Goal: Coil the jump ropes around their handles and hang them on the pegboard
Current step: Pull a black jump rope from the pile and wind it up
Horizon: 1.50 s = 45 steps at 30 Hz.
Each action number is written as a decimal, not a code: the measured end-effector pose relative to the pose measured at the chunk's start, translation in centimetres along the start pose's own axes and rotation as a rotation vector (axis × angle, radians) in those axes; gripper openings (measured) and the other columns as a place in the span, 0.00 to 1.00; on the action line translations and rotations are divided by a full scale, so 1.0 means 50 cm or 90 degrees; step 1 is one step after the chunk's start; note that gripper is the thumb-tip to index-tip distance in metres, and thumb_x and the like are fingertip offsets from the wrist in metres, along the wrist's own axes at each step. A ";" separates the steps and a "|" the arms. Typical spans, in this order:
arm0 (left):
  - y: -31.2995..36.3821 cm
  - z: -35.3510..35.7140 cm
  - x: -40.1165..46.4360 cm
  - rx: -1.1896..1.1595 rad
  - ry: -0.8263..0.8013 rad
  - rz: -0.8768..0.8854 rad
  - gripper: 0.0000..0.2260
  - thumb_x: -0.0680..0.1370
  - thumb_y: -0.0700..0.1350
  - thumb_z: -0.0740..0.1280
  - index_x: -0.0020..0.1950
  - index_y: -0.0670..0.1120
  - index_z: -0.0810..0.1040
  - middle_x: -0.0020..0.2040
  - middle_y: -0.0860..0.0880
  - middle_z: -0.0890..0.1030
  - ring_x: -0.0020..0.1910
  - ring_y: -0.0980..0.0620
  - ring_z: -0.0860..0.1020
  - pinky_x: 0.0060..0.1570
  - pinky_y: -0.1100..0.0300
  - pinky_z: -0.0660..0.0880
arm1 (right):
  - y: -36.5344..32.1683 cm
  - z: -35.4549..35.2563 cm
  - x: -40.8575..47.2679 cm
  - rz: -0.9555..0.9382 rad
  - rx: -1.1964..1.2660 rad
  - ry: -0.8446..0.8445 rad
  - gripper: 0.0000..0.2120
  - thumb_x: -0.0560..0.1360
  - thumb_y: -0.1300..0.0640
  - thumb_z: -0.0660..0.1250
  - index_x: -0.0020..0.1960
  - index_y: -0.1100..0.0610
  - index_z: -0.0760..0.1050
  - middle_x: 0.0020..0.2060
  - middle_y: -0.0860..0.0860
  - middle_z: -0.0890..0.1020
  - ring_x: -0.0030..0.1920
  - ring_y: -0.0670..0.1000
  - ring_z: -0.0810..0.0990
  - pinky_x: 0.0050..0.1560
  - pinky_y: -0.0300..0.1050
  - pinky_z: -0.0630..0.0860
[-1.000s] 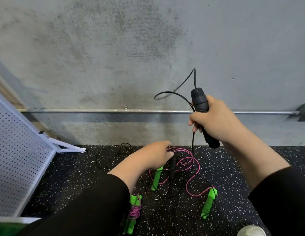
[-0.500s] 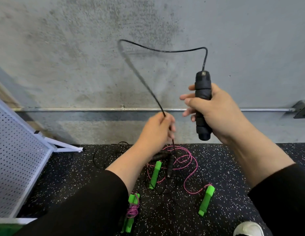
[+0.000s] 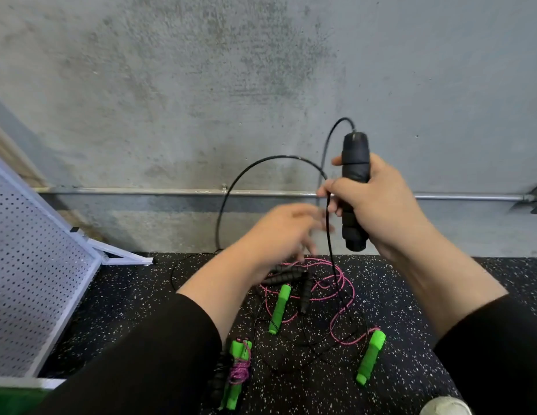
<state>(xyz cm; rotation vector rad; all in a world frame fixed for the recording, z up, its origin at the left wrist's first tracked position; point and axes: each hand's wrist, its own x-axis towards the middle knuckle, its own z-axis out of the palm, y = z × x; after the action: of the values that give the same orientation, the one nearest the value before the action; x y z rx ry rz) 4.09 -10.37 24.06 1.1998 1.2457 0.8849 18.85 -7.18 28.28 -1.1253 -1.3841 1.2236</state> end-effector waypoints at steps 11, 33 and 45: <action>0.007 0.010 0.011 -0.141 0.139 0.081 0.11 0.87 0.44 0.55 0.57 0.45 0.77 0.33 0.51 0.72 0.28 0.54 0.66 0.30 0.59 0.66 | -0.007 -0.036 -0.009 0.076 -0.016 0.009 0.12 0.75 0.63 0.73 0.53 0.55 0.72 0.50 0.67 0.83 0.31 0.52 0.82 0.30 0.41 0.75; 0.001 0.008 0.004 0.017 0.105 0.117 0.11 0.87 0.41 0.56 0.55 0.45 0.78 0.37 0.49 0.77 0.30 0.52 0.70 0.32 0.59 0.67 | -0.007 -0.016 -0.002 0.039 0.047 0.029 0.13 0.76 0.63 0.72 0.53 0.54 0.70 0.51 0.64 0.84 0.35 0.54 0.83 0.34 0.45 0.73; 0.025 -0.022 0.005 -0.080 0.134 0.080 0.11 0.84 0.39 0.60 0.61 0.42 0.80 0.45 0.50 0.83 0.31 0.52 0.73 0.31 0.57 0.68 | 0.016 0.014 -0.010 0.017 -0.080 -0.025 0.14 0.72 0.69 0.70 0.53 0.54 0.73 0.36 0.58 0.86 0.30 0.53 0.80 0.35 0.46 0.73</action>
<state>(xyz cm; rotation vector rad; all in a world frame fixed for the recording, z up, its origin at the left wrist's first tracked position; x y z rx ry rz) 3.18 -9.67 25.30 1.1147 1.2705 1.1896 18.25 -7.72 27.41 -1.2158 -1.4981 1.1973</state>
